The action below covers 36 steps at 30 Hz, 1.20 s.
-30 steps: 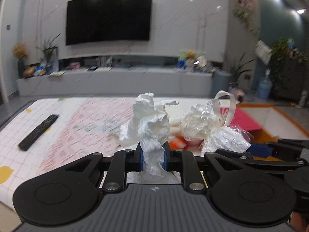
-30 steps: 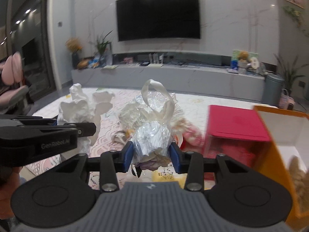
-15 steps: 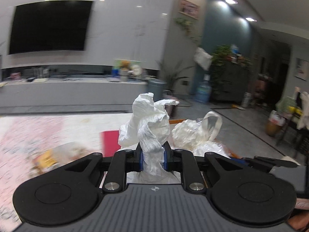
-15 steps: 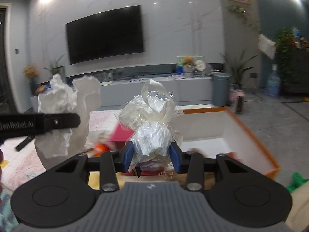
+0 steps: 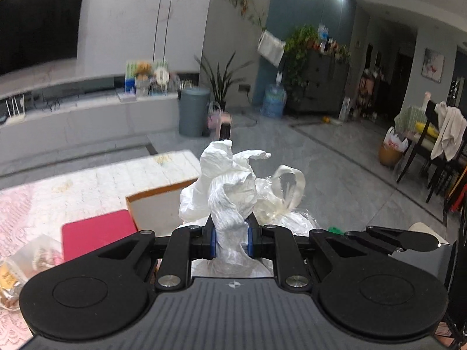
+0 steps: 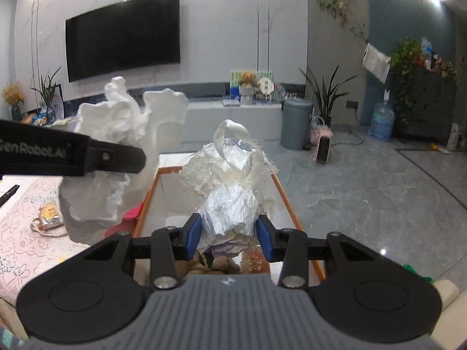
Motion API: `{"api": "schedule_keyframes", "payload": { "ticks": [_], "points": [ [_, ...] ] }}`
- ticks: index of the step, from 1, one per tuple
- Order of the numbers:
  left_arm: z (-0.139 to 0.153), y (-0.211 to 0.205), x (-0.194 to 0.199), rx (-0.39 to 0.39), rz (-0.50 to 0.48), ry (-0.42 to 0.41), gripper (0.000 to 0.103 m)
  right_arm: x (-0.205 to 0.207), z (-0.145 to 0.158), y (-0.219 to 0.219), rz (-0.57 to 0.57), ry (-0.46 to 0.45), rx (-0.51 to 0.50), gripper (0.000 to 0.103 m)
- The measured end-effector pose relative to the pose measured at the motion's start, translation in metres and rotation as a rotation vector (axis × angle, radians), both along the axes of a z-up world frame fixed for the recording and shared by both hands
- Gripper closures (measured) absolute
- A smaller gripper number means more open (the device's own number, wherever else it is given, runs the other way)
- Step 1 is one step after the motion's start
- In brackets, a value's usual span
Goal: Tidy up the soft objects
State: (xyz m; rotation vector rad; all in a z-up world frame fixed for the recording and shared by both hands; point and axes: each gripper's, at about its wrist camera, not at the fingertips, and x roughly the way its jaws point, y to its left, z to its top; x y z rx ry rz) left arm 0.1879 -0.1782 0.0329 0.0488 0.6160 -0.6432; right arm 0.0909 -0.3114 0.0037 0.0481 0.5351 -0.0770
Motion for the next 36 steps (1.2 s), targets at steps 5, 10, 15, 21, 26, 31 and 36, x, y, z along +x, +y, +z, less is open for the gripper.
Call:
{"api": "schedule_keyframes", "payload": {
  "ticks": [5, 10, 15, 21, 26, 31, 36],
  "points": [
    [-0.022, -0.021, 0.024, 0.108, -0.007, 0.047, 0.083, 0.04, -0.013, -0.015, 0.028, 0.077, -0.025, 0.062],
    [-0.051, -0.04, 0.051, 0.224, 0.001, 0.103, 0.083, 0.077, -0.032, -0.027, 0.068, 0.159, -0.026, 0.062],
    [-0.076, -0.046, 0.064, 0.336, -0.027, 0.135, 0.083, 0.109, -0.053, -0.039, 0.099, 0.257, 0.004, 0.061],
    [-0.091, -0.056, 0.077, 0.429, -0.037, 0.17, 0.083, 0.136, -0.067, -0.036, 0.11, 0.315, -0.064, 0.059],
    [-0.097, -0.06, 0.079, 0.483, -0.059, 0.159, 0.082, 0.152, -0.073, -0.031, 0.148, 0.333, -0.16, 0.057],
    [-0.104, -0.06, 0.08, 0.512, -0.066, 0.161, 0.08, 0.162, -0.08, -0.026, 0.158, 0.346, -0.255, 0.057],
    [-0.109, -0.061, 0.075, 0.548, -0.115, 0.123, 0.075, 0.18, -0.088, -0.032, 0.212, 0.444, -0.254, 0.055]
  ]
}}
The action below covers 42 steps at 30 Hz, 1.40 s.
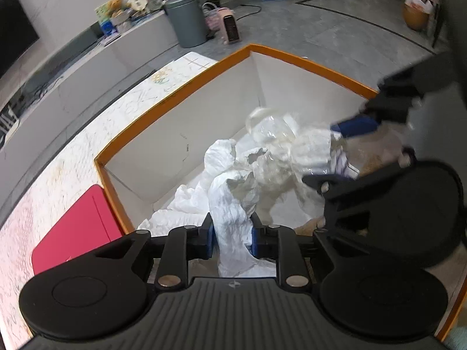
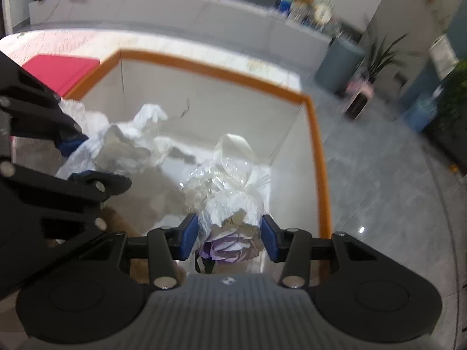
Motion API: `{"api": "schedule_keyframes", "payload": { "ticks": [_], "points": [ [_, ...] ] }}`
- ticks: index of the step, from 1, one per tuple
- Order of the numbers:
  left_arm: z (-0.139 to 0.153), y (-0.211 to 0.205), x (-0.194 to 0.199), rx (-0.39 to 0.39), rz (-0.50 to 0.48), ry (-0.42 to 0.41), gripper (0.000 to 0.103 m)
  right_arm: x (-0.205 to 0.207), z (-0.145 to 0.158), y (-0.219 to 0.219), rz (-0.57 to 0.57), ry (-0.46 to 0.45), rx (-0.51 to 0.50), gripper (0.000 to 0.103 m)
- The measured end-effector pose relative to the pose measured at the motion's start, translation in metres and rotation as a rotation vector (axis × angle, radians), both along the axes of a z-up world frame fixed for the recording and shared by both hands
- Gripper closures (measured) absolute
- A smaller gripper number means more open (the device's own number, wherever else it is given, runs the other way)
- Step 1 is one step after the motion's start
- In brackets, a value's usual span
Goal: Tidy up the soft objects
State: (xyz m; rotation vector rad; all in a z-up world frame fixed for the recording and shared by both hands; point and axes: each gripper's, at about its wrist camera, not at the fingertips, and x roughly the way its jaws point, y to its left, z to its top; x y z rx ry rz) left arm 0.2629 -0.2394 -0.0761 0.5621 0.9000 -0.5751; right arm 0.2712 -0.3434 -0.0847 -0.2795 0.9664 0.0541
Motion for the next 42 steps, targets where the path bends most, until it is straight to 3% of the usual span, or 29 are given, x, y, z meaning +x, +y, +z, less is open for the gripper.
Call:
{"api": "schedule_keyframes", "payload": {
  "ticks": [5, 7, 13, 19, 26, 35, 42],
  "points": [
    [-0.004, -0.003, 0.002, -0.002, -0.023, -0.007, 0.067, 0.005, 0.002, -0.001, 0.001, 0.008, -0.022, 0.053],
    [-0.003, -0.002, 0.003, -0.021, -0.025, -0.01, 0.056, 0.002, 0.004, -0.001, 0.003, -0.003, -0.033, 0.052],
    [0.006, 0.006, 0.0, -0.111, -0.028, 0.014, 0.042, -0.01, 0.01, -0.005, -0.019, -0.014, -0.02, 0.048],
    [0.028, 0.022, -0.014, -0.221, -0.012, -0.006, 0.036, -0.022, 0.024, -0.004, -0.027, -0.04, -0.019, 0.044],
    [0.057, 0.051, -0.032, -0.321, 0.028, -0.045, 0.035, -0.047, 0.046, 0.007, -0.015, -0.075, -0.021, 0.042],
    [0.077, 0.093, -0.058, -0.464, 0.087, -0.074, 0.032, -0.084, 0.072, 0.02, -0.069, -0.169, 0.004, 0.032],
    [0.081, 0.126, -0.085, -0.466, 0.16, -0.19, 0.032, -0.121, 0.073, 0.043, -0.114, -0.251, 0.128, 0.031]
  ]
}}
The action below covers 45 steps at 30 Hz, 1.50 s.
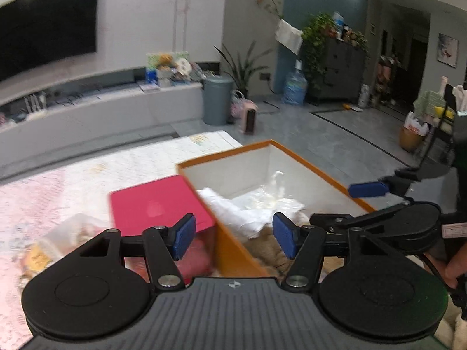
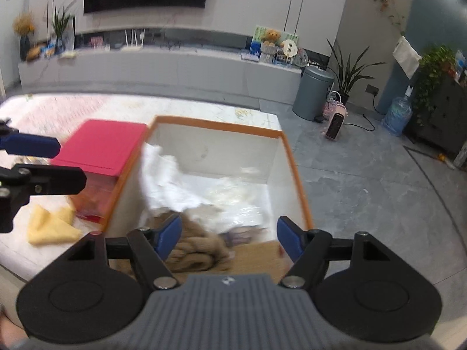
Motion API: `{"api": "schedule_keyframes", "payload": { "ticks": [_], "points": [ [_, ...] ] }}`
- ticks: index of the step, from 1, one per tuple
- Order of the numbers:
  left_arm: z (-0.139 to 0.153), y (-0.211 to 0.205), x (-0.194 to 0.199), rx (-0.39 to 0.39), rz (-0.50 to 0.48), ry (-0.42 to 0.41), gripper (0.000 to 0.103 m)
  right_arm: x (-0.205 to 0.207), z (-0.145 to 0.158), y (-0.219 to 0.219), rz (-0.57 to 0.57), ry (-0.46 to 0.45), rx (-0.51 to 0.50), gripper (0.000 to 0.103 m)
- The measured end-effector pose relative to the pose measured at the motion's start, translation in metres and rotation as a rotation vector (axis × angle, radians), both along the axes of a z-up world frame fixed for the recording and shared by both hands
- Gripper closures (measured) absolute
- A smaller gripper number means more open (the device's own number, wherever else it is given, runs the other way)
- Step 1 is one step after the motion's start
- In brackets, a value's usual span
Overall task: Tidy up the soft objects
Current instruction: 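Open both tools to release, then withdraw toward the yellow cloth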
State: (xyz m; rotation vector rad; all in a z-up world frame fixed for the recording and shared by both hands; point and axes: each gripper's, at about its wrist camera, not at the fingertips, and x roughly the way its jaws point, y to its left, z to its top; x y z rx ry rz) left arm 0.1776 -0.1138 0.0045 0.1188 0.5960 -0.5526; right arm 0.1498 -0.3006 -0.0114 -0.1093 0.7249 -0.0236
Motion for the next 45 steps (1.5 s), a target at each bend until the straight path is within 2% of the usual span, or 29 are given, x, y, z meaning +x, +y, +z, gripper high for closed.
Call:
{"api": "schedule_keyframes", "payload": {
  "ticks": [5, 12, 15, 20, 27, 34, 39, 42, 45],
  "points": [
    [0.001, 0.025, -0.02, 0.05, 0.058, -0.075, 0.032, -0.025, -0.006, 0.024, -0.017, -0.067, 0.131, 0.031],
    [-0.006, 0.066, -0.036, 0.095, 0.15, -0.076, 0.032, -0.042, -0.015, 0.065, 0.008, -0.101, 0.3, 0.031],
    [-0.014, 0.085, -0.042, 0.108, 0.175, -0.067, 0.032, -0.048, -0.021, 0.086, 0.029, -0.114, 0.336, 0.032],
    [-0.026, 0.109, -0.051, 0.145, 0.208, -0.074, 0.032, -0.054, -0.031, 0.119, 0.072, -0.15, 0.336, 0.032],
    [-0.053, 0.147, -0.054, 0.134, 0.246, -0.04, 0.032, -0.048, -0.05, 0.146, 0.077, -0.149, 0.337, 0.032],
    [-0.069, 0.163, -0.048, 0.128, 0.276, 0.011, 0.032, -0.037, -0.069, 0.171, 0.09, -0.092, 0.266, 0.032],
    [-0.077, 0.175, -0.041, 0.103, 0.304, 0.071, 0.032, -0.022, -0.082, 0.19, 0.115, -0.034, 0.261, 0.032],
    [-0.079, 0.184, -0.028, 0.071, 0.339, 0.127, 0.034, -0.005, -0.094, 0.204, 0.131, 0.02, 0.248, 0.025],
    [-0.078, 0.186, -0.016, 0.092, 0.356, 0.145, 0.034, 0.016, -0.104, 0.21, 0.155, 0.083, 0.246, 0.02]
  ]
}}
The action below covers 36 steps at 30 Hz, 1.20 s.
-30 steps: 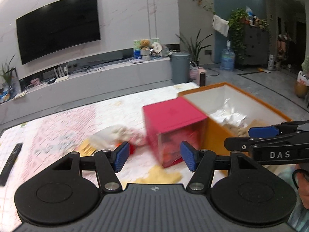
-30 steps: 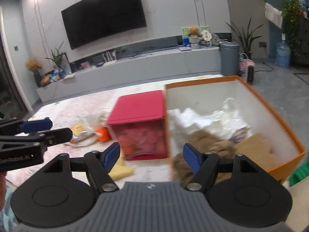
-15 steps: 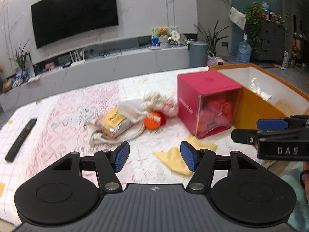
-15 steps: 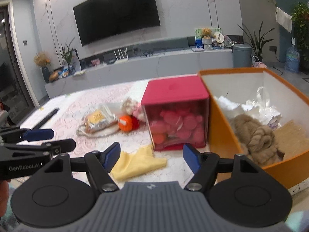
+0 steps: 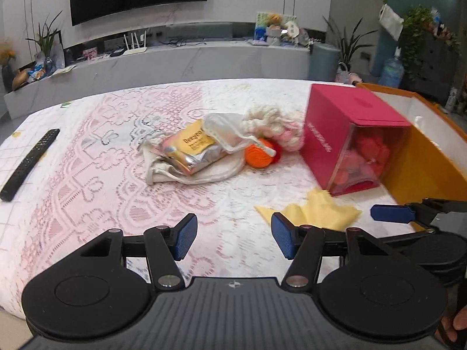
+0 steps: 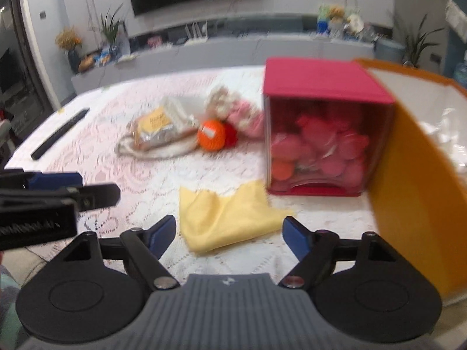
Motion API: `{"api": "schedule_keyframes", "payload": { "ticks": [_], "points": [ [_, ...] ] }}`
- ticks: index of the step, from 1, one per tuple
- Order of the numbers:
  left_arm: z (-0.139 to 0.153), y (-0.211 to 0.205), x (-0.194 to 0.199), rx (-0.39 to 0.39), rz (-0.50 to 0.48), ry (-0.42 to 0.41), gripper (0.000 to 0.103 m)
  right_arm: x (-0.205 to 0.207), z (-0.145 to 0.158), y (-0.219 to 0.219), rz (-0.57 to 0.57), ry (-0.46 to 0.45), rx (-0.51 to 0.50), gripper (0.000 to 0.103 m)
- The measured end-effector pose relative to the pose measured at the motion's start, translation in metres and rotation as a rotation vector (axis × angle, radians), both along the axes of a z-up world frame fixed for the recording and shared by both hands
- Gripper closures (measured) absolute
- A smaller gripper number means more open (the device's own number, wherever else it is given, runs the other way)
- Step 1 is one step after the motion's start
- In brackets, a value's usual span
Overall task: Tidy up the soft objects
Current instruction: 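Open both tools to release, then withdraw toward the yellow cloth, then pinch the yellow cloth with the right tool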
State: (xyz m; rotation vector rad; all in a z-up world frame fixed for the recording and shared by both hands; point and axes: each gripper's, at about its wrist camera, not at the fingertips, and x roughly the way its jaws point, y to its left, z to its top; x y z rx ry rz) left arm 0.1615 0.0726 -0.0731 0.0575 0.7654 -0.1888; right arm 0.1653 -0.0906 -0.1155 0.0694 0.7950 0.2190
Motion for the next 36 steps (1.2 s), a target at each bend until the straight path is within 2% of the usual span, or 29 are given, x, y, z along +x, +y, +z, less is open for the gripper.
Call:
{"api": "schedule_keyframes", "payload": {
  "ticks": [4, 9, 17, 20, 22, 24, 25, 29, 30, 31, 36],
  "points": [
    [-0.003, 0.003, 0.009, -0.028, -0.004, 0.013, 0.034, 0.017, -0.011, 0.008, 0.005, 0.001, -0.041, 0.018],
    [-0.021, 0.002, 0.014, -0.056, 0.006, 0.077, 0.035, 0.026, -0.026, 0.008, -0.013, 0.035, 0.009, 0.018],
    [-0.022, 0.001, 0.014, -0.046, 0.018, 0.081, 0.035, 0.027, -0.037, 0.023, 0.007, 0.017, -0.042, 0.018],
    [-0.022, 0.001, 0.013, -0.041, 0.024, 0.081, 0.035, 0.023, -0.037, 0.03, 0.027, -0.008, -0.076, 0.029],
    [-0.022, 0.001, 0.013, -0.039, 0.026, 0.082, 0.035, 0.021, -0.037, 0.034, 0.031, -0.022, -0.109, 0.042],
    [-0.022, 0.001, 0.013, -0.036, 0.028, 0.086, 0.035, 0.02, -0.037, 0.036, 0.038, -0.032, -0.129, 0.049],
    [-0.023, 0.001, 0.013, -0.035, 0.028, 0.087, 0.035, 0.019, -0.037, 0.037, 0.039, -0.036, -0.135, 0.057],
    [-0.023, 0.001, 0.013, -0.035, 0.033, 0.092, 0.035, 0.019, -0.035, 0.035, 0.031, -0.045, -0.145, 0.079],
    [-0.024, 0.002, 0.013, -0.035, 0.034, 0.093, 0.035, 0.018, -0.035, 0.035, 0.033, -0.047, -0.146, 0.091],
    [-0.024, 0.002, 0.013, -0.035, 0.035, 0.094, 0.035, 0.018, -0.035, 0.035, 0.038, -0.05, -0.147, 0.097],
    [-0.023, 0.004, 0.012, -0.042, 0.042, 0.092, 0.035, 0.016, -0.032, 0.033, 0.042, -0.06, -0.124, 0.101]
  ]
}}
